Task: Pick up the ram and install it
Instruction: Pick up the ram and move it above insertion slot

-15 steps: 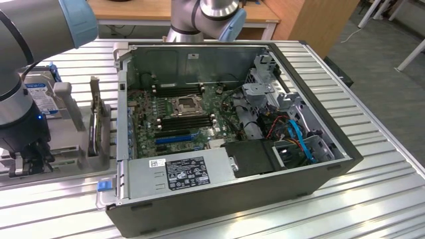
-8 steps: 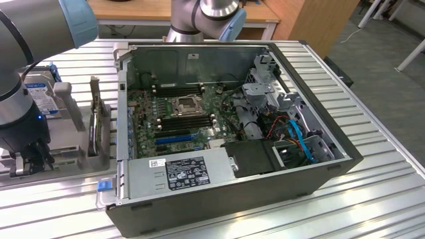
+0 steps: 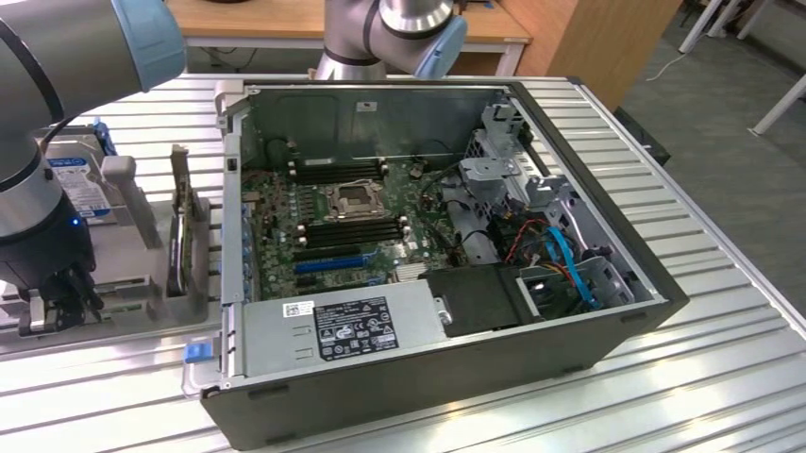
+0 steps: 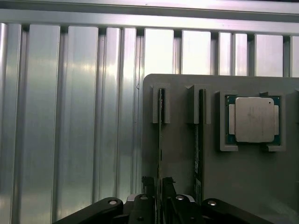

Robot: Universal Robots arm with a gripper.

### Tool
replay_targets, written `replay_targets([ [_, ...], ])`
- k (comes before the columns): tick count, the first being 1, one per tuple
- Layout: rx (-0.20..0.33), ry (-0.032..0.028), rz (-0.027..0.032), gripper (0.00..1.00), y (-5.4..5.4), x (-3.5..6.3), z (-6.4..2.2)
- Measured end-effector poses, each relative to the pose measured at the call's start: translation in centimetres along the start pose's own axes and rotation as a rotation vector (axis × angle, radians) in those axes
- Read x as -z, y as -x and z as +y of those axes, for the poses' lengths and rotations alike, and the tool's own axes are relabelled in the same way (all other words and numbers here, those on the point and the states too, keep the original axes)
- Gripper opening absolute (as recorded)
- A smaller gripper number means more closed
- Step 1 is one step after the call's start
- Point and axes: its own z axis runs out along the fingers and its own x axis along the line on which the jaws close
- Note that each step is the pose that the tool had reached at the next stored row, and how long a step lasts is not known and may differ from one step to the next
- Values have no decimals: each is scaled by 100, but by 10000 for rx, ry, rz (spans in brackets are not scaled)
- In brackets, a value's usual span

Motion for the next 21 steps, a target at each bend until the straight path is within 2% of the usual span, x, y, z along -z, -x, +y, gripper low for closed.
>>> replay_targets([
  [21, 1, 4, 2, 21, 0, 28, -15],
])
